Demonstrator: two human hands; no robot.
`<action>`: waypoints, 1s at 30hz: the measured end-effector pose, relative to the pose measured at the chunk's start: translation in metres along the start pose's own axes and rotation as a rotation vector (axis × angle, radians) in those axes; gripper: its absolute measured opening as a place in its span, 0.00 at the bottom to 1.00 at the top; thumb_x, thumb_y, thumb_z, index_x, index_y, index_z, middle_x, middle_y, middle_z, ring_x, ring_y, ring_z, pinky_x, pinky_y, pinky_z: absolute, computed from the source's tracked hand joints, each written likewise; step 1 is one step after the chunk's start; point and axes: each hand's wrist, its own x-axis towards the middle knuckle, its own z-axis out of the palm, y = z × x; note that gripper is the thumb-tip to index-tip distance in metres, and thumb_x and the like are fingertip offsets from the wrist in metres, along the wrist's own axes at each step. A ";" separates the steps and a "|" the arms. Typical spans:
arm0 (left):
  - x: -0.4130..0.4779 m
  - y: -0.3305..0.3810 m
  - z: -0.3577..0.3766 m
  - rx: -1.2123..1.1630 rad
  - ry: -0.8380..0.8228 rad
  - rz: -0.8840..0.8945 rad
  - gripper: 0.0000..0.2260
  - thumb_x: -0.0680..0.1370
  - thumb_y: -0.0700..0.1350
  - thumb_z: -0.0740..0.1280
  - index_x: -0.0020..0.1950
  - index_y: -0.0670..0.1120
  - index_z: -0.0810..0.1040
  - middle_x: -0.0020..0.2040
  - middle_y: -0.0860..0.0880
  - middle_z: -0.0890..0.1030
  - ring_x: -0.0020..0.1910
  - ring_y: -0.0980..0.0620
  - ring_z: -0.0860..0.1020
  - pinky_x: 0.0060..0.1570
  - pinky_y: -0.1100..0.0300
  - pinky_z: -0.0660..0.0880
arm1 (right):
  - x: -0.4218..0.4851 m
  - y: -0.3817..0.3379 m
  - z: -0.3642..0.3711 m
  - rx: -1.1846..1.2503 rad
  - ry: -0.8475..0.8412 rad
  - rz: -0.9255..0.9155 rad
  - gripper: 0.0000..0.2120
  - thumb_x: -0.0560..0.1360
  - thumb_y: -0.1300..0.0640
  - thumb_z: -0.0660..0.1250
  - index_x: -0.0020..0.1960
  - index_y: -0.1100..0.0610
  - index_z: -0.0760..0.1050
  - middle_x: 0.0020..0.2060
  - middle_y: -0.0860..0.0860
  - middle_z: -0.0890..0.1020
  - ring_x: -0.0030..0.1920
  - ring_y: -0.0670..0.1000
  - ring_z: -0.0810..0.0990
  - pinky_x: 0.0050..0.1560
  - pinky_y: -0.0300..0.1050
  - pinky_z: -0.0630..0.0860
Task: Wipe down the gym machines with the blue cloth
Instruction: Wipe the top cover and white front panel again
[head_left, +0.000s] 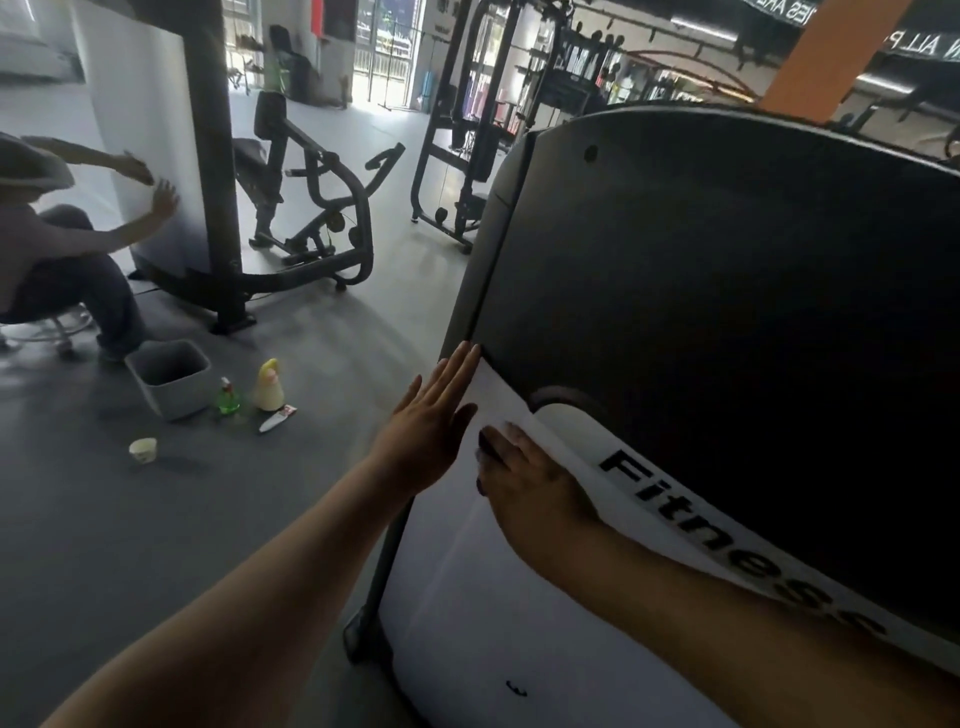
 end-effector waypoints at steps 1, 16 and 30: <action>-0.004 -0.005 0.004 0.013 -0.010 -0.003 0.32 0.91 0.56 0.53 0.87 0.66 0.34 0.89 0.61 0.40 0.88 0.54 0.44 0.88 0.43 0.49 | 0.002 0.003 -0.001 0.032 0.050 0.059 0.34 0.87 0.45 0.54 0.87 0.62 0.54 0.86 0.65 0.51 0.86 0.68 0.44 0.79 0.69 0.27; -0.051 -0.032 0.059 -0.006 -0.026 -0.006 0.31 0.91 0.54 0.55 0.89 0.60 0.40 0.90 0.59 0.43 0.89 0.54 0.47 0.87 0.43 0.54 | 0.011 -0.005 0.009 0.205 0.181 0.368 0.34 0.84 0.50 0.54 0.87 0.61 0.51 0.87 0.61 0.52 0.87 0.64 0.44 0.80 0.70 0.29; -0.077 0.093 0.047 0.028 0.022 0.104 0.33 0.91 0.54 0.56 0.88 0.61 0.36 0.89 0.57 0.37 0.88 0.57 0.39 0.88 0.49 0.45 | -0.116 0.010 0.055 0.178 0.339 0.269 0.35 0.85 0.53 0.54 0.88 0.62 0.47 0.87 0.61 0.49 0.87 0.64 0.44 0.84 0.66 0.35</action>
